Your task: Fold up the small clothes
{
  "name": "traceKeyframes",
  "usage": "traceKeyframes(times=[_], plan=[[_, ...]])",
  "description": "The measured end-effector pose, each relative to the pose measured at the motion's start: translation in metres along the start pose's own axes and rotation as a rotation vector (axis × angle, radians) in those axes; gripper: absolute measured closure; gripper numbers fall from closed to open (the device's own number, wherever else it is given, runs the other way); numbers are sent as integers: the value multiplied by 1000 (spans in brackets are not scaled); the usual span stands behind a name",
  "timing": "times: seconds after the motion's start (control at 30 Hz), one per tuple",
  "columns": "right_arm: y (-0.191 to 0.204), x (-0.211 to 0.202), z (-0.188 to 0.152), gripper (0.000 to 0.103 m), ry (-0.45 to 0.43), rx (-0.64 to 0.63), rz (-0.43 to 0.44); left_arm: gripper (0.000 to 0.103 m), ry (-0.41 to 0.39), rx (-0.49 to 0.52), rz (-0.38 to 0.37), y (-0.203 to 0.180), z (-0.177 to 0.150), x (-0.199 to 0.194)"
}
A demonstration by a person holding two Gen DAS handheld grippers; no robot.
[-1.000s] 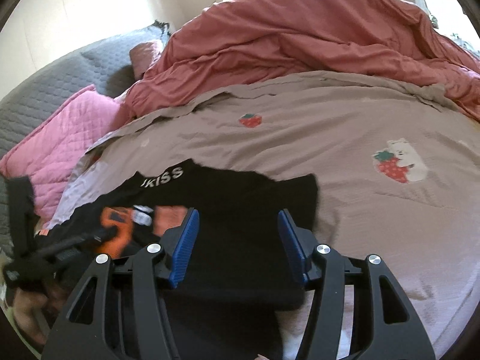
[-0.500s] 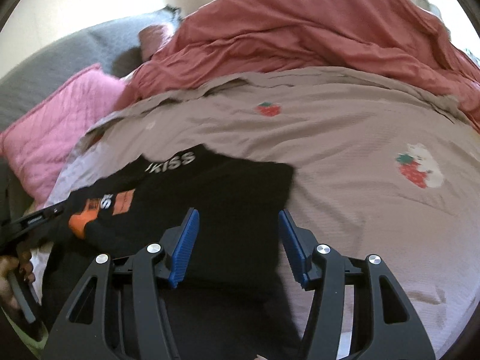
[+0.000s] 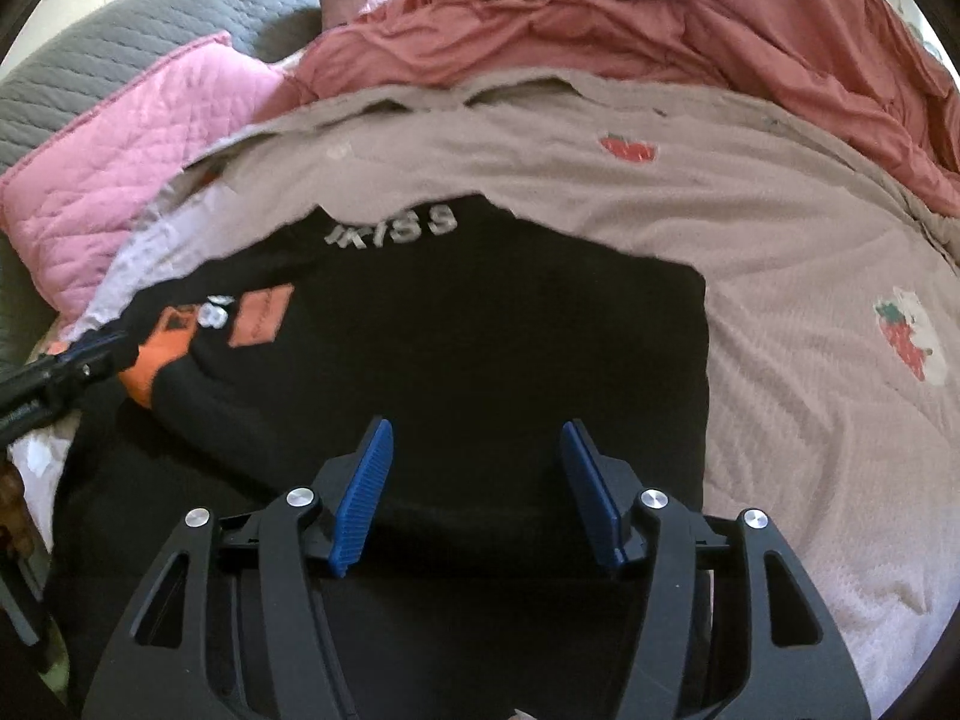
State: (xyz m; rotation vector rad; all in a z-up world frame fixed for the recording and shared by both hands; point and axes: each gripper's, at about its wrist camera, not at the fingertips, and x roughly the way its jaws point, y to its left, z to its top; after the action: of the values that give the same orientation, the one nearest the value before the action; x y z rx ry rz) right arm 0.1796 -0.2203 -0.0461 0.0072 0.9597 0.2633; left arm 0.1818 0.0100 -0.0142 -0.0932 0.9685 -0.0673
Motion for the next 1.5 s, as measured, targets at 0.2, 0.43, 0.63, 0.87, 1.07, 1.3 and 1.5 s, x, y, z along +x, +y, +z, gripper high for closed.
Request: traceKeyframes(times=[0.2,0.43,0.63,0.87,1.07,1.3,1.5], plan=[[-1,3,-3,41,19,7,6,83,29,-52,-23,13,-13,12],[8,-14,2,23,-26,23,30,74,-24,-82,-12,23,-11,-13],[21,-30,9,10,-72,25,26,52,-49,-101,14,35,-12,-29],[37,-42,14,6,-112,6,30,32,-96,-91,35,41,-17,-47],[54,-50,16,5,-124,-30,31,23,-134,-107,37,48,-19,-62],[80,-54,17,5,-133,-83,37,20,-165,-134,55,64,-25,-77],[109,-56,20,5,-137,-133,52,20,-179,-185,77,86,-33,-87]])
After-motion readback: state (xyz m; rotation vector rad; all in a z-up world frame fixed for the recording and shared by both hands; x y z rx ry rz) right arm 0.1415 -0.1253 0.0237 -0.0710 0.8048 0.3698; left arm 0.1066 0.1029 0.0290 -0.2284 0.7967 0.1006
